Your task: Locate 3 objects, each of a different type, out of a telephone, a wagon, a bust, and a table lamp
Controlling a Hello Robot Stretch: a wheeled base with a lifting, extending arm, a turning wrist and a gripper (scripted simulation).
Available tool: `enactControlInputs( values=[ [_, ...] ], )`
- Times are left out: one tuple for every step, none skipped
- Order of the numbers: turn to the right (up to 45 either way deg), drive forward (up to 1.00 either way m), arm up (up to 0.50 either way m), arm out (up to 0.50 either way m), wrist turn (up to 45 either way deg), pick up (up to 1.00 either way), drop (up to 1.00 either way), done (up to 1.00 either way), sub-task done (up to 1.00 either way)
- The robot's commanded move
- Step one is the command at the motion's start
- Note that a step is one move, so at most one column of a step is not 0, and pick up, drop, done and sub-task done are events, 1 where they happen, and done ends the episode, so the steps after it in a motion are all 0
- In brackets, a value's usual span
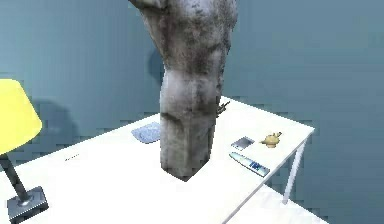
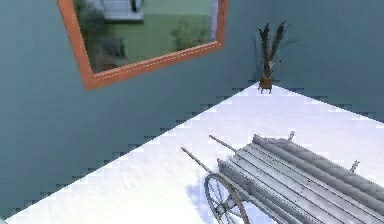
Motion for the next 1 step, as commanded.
enactControlInputs(
  values=[
    [0.0,0.0,0.0,0.0,0.0,0.0,0.0,1.0,0.0]
  ],
)
